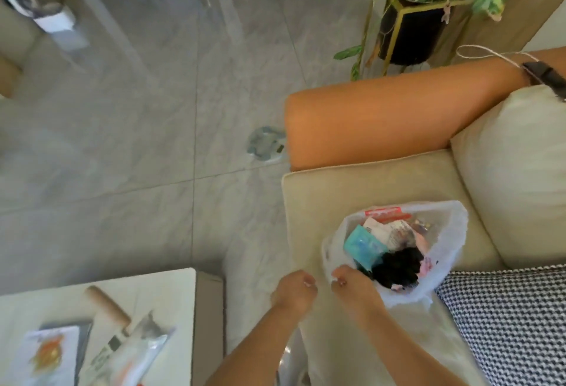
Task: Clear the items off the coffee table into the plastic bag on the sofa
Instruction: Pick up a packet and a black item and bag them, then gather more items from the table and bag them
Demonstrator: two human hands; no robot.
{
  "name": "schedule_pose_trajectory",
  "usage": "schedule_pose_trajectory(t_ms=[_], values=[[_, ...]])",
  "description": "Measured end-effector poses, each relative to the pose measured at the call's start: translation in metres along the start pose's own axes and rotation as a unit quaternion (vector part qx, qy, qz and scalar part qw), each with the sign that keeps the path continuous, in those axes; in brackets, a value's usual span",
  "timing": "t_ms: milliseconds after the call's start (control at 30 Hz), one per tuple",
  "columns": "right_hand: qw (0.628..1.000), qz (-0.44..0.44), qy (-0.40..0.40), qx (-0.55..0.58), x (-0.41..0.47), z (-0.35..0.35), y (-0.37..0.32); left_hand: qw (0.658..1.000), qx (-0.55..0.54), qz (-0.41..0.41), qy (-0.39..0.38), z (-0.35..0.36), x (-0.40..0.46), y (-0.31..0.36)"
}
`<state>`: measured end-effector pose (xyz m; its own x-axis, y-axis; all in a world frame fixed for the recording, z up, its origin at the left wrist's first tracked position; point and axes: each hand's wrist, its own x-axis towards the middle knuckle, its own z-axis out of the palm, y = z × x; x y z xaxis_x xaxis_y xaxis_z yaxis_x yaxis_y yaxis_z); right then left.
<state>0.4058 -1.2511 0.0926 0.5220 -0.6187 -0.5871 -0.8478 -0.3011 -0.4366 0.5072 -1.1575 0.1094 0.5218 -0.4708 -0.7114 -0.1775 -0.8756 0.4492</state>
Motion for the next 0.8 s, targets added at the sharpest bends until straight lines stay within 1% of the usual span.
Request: schedule_pose_trajectory(t_ms=[133,300,400,567,800], values=[[0.993,-0.072,-0.035,-0.083,-0.017,0.040,-0.043,0.999,-0.003,-0.036,0.035,-0.021,-0.026,-0.055],[0.976,-0.160,-0.059,-0.136,-0.042,0.101,-0.094,0.994,-0.031,-0.082,0.058,-0.042,-0.064,-0.130],[0.964,-0.197,-0.085,-0.159,-0.066,0.142,-0.124,0.988,-0.052,-0.119,0.080,-0.051,-0.088,-0.181],[0.929,-0.278,-0.123,-0.213,-0.117,0.210,-0.158,0.975,-0.091,-0.170,0.115,-0.052,-0.139,-0.271],[0.878,-0.358,-0.134,-0.286,-0.206,0.299,-0.193,0.957,-0.143,-0.208,0.142,-0.030,-0.225,-0.392]])
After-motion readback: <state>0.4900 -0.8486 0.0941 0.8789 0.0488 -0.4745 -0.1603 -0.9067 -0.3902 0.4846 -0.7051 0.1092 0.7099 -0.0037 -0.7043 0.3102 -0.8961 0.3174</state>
